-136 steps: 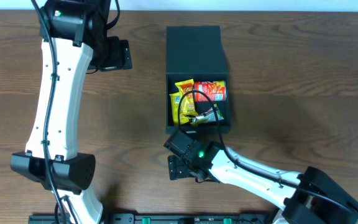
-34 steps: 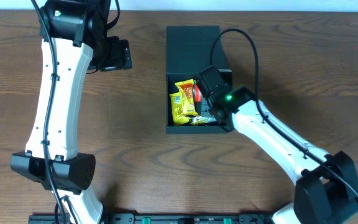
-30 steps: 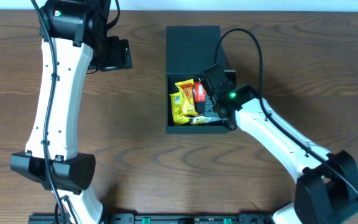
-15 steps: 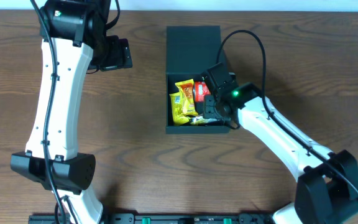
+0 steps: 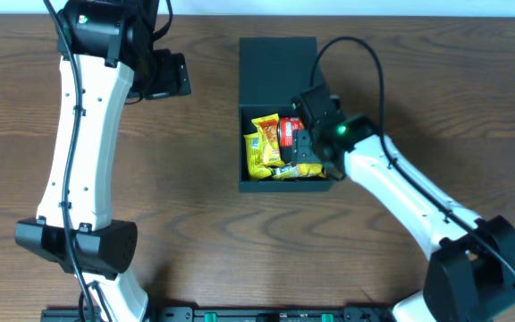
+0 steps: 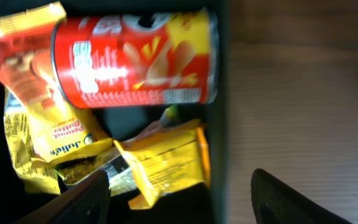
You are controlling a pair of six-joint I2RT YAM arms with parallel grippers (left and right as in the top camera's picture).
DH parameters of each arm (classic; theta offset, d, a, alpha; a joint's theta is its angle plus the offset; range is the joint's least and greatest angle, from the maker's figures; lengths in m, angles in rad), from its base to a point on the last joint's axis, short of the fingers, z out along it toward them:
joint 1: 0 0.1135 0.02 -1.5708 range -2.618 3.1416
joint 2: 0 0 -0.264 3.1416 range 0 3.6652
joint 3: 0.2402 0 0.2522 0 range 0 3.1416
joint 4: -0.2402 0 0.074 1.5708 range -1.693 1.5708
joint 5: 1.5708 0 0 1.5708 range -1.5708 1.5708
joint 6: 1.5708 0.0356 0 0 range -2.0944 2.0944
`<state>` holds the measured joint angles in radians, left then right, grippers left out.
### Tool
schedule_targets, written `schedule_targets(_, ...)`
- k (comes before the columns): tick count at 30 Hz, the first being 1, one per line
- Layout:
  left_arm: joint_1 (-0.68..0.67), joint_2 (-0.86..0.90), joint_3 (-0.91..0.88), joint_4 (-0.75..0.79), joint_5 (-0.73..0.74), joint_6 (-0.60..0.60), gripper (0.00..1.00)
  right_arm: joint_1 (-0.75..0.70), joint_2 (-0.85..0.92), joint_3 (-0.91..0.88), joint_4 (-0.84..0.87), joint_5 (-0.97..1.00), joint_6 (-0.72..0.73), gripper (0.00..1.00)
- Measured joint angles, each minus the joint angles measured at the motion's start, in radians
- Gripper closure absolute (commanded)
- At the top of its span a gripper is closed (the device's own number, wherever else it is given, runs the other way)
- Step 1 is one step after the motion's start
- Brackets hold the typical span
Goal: Pack container
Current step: 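Withdraw the right gripper and move both grippers to the box lid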
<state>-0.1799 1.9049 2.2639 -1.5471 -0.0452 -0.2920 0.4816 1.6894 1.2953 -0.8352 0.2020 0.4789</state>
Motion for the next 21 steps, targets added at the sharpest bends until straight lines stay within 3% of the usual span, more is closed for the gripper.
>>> schedule_targets(4, 0.000, 0.000, 0.000, 0.071, 0.000, -0.002, 0.05, -0.079, 0.005, 0.171, -0.091, 0.005, -0.025, 0.27)
schedule_targets(6, 0.000, 0.000, 0.000, 0.111, 0.000, -0.005, 0.04, -0.132, 0.005, 0.246, -0.125, 0.008, -0.038, 0.41)
schedule_targets(9, 0.000, 0.001, 0.000, 0.171, -0.002, -0.019, 0.00, -0.221, 0.003, 0.318, -0.150, 0.014, -0.042, 0.73)
schedule_targets(11, 0.000, 0.007, 0.000, 0.199, -0.015, -0.069, 0.28, -0.288, 0.003, 0.331, -0.153, 0.014, -0.028, 0.80)
schedule_targets(12, 0.000, 0.014, 0.000, 0.204, -0.019, -0.093, 0.62, -0.313, 0.003, 0.331, -0.154, 0.014, -0.031, 0.81)
schedule_targets(13, 0.000, 0.030, 0.000, 0.215, -0.029, -0.118, 0.87, -0.356, 0.006, 0.331, -0.156, 0.008, -0.027, 0.81)
schedule_targets(14, 0.000, 0.047, 0.000, 0.222, -0.033, -0.140, 0.94, -0.378, 0.010, 0.331, -0.155, 0.004, -0.026, 0.81)
schedule_targets(17, 0.000, 0.151, 0.000, 0.256, -0.019, -0.227, 0.94, -0.439, 0.045, 0.332, -0.137, -0.032, -0.020, 0.84)
schedule_targets(21, 0.002, 0.309, 0.000, 0.324, 0.119, -0.294, 0.94, -0.478, 0.169, 0.333, -0.087, -0.130, -0.008, 0.90)
